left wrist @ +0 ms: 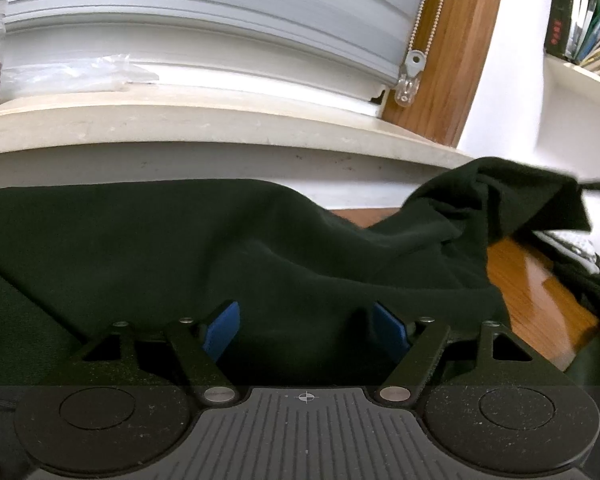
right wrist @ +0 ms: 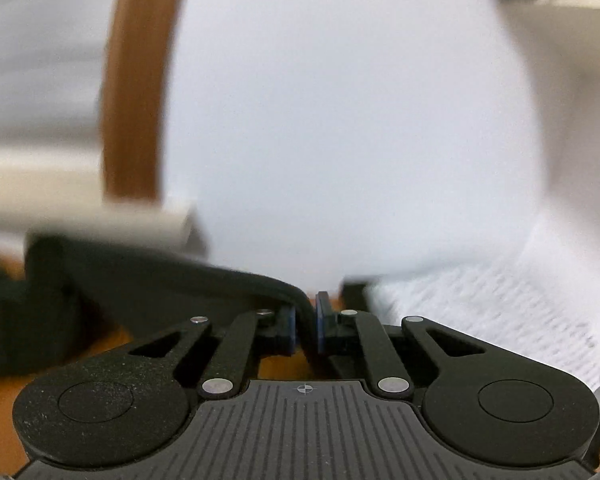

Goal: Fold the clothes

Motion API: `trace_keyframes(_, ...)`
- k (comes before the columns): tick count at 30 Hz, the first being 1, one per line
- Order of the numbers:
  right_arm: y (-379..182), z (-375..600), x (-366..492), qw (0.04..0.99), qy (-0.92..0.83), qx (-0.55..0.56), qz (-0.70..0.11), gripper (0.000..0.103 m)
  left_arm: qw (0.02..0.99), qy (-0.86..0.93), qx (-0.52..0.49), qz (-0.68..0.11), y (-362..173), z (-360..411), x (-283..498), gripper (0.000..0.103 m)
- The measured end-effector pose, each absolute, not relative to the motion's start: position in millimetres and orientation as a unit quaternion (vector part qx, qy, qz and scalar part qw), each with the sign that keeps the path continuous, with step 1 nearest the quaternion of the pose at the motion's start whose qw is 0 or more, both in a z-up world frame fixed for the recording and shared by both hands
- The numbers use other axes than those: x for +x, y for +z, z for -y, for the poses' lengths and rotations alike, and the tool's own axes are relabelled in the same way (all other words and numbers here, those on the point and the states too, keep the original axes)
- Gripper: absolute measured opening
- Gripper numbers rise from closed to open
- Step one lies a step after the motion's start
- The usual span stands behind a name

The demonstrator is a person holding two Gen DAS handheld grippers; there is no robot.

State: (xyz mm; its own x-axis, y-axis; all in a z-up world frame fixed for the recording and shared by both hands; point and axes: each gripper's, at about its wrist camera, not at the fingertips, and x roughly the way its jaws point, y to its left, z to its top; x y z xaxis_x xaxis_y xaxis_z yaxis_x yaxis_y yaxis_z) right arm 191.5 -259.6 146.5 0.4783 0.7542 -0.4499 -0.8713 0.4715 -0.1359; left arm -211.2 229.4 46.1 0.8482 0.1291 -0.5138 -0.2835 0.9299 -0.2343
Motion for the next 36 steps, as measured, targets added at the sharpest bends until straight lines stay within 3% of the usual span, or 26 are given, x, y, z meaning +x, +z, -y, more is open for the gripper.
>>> trace_keyframes(8,157,223,219,0.866,0.445,-0.152,-0.168,0.011,0.949,0.117,-0.126,-0.264,51,-223,-206,0.078)
trace_keyframes(10,145,209,229,0.863,0.445,-0.154,-0.180,0.020,0.950,0.128,-0.095,-0.270,57,-211,-200,0.078)
trace_keyframes(11,139,204,231,0.860,0.447,-0.158,-0.188,0.037,0.950,0.130,-0.079,-0.272,62,-205,-196,0.078)
trace_keyframes(12,133,203,232,0.858,0.449,-0.158,-0.191,0.043,0.951,0.128,-0.074,-0.272,65,-199,-193,0.078)
trace_keyframes(14,123,200,233,0.855,0.453,-0.157,-0.199,0.045,0.952,0.119,-0.075,-0.270,73,-187,-186,0.078)
trace_keyframes(17,113,211,227,0.854,0.460,-0.156,-0.184,0.057,0.954,0.095,-0.084,-0.272,81,-168,-172,0.075)
trace_keyframes(20,105,229,219,0.851,0.469,-0.173,-0.160,0.067,0.954,0.071,-0.065,-0.284,81,-140,-154,0.059)
trace_keyframes(23,94,255,207,0.838,0.488,-0.185,-0.156,0.074,0.952,0.039,-0.044,-0.301,75,-113,-138,0.057)
trace_keyframes(32,31,296,197,0.794,0.522,-0.227,-0.213,0.074,0.937,0.010,0.020,-0.349,60,-67,-93,0.068)
trace_keyframes(35,17,297,198,0.790,0.517,-0.236,-0.231,0.074,0.931,0.022,0.044,-0.361,55,-66,-79,0.055)
trace_keyframes(36,14,297,198,0.790,0.513,-0.243,-0.233,0.074,0.930,0.022,0.048,-0.363,54,-68,-77,0.046)
